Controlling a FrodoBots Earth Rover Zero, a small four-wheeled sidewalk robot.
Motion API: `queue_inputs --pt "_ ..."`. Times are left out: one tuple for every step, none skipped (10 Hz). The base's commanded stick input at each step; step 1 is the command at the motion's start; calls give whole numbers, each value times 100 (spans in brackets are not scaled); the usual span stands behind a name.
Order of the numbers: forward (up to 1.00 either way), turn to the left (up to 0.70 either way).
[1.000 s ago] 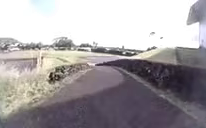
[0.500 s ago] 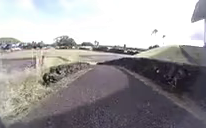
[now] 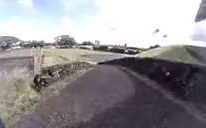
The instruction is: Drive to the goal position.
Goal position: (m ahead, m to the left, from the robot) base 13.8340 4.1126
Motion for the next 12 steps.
queue_inputs --pt "83 0" --pt "85 0" --pt "85 -1" --pt "85 -29" --pt "85 -34" --pt "85 -34" --pt "85 -24" --pt "85 0" --pt "85 0" --pt "85 0" --pt "85 0" --pt "85 0"
